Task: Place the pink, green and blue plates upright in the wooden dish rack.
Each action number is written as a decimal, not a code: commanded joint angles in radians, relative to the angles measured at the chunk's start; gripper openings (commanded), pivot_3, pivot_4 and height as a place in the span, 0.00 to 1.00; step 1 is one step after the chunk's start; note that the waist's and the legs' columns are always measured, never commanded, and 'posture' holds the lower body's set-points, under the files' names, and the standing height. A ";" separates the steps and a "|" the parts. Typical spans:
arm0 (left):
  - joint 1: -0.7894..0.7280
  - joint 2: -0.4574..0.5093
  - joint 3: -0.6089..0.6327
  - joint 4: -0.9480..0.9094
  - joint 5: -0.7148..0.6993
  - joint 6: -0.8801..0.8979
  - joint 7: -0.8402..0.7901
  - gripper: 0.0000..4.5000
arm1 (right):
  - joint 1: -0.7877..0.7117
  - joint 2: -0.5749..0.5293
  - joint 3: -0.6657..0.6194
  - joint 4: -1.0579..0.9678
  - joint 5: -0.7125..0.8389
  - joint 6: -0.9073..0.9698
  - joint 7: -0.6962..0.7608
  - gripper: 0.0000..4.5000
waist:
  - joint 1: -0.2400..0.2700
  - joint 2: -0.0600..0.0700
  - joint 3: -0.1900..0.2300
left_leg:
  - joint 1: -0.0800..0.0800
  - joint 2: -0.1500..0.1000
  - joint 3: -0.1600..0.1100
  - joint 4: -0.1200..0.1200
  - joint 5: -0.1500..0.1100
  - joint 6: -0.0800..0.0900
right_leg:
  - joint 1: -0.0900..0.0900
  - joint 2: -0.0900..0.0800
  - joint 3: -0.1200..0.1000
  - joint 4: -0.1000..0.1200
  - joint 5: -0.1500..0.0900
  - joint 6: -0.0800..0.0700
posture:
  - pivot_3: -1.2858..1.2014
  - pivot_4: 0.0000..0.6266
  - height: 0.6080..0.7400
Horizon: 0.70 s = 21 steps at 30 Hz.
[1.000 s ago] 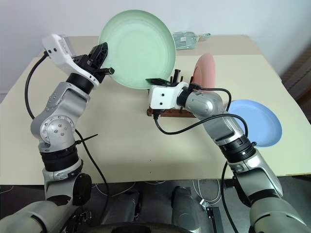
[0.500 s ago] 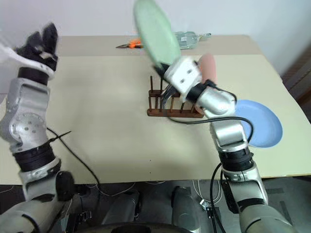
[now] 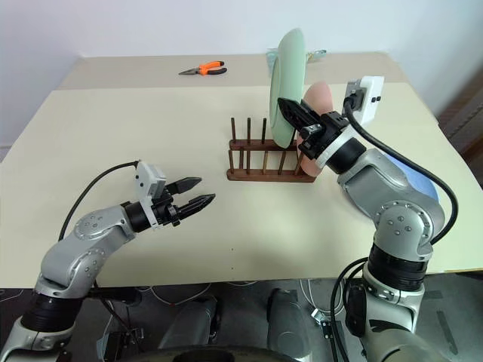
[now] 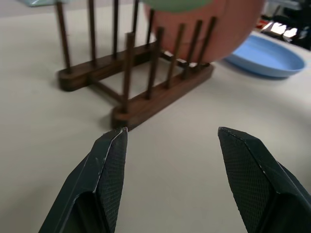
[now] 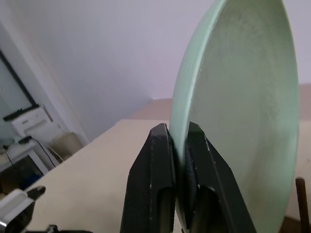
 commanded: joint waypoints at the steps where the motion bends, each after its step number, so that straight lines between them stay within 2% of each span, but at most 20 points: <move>1: -0.011 -0.010 0.004 -0.037 0.001 0.004 -0.002 0.67 | -0.005 -0.006 -0.012 -0.010 0.059 -0.004 -0.021 0.00 | 0.000 0.000 0.000 | 0.000 0.000 0.000 0.000 0.000 0.000 | 0.000 0.000 0.000 0.000 0.000 0.000 | 0.52 0.24 1.00; 7: 0.000 -0.011 -0.006 -0.047 0.031 0.004 -0.005 0.67 | -0.021 -0.013 0.032 0.044 0.062 0.011 -0.050 0.00 | 0.000 0.000 0.000 | 0.000 0.000 0.000 0.000 0.000 0.000 | 0.000 0.000 0.000 0.000 0.000 0.000 | 0.52 0.24 1.00; 10: 0.002 -0.013 -0.009 -0.060 0.032 0.011 -0.003 0.69 | -0.031 -0.021 0.048 0.062 0.046 0.007 -0.049 0.23 | 0.001 0.000 0.000 | 0.000 0.000 0.000 0.000 0.000 0.000 | 0.000 0.000 0.000 0.000 0.000 0.000 | 0.52 0.24 1.00; 13: -0.005 -0.020 -0.015 -0.077 0.029 0.031 0.006 0.69 | -0.054 -0.069 0.080 0.045 -0.065 -0.074 -0.013 0.54 | 0.001 0.000 0.000 | 0.000 0.000 0.000 0.000 0.000 0.000 | 0.000 0.000 0.000 0.000 0.000 0.000 | 0.52 0.24 1.00; 15: -0.013 -0.026 -0.021 -0.087 0.025 0.044 0.009 0.69 | -0.078 -0.113 0.062 0.032 -0.118 -0.144 0.029 0.54 | 0.001 0.000 0.000 | 0.000 0.000 0.001 0.000 0.000 0.000 | 0.000 0.000 0.000 0.000 0.000 0.000 | 0.52 0.24 1.00; 18: -0.037 -0.041 -0.047 -0.078 0.033 0.056 0.002 0.69 | -0.104 -0.210 -0.084 0.051 -0.050 -0.200 0.121 0.54 | 0.007 0.000 0.000 | -0.001 0.000 0.001 0.001 0.000 0.000 | 0.001 0.000 0.000 -0.001 0.000 0.001 | 0.52 0.24 1.00; 21: -0.055 -0.052 -0.062 -0.066 0.038 0.060 -0.007 0.69 | -0.088 -0.281 -0.171 0.092 -0.029 -0.215 0.147 0.54 | 0.014 -0.001 0.000 | 0.000 -0.001 0.000 0.001 0.000 0.000 | 0.003 0.000 -0.001 -0.002 -0.001 0.002 | 0.52 0.24 1.00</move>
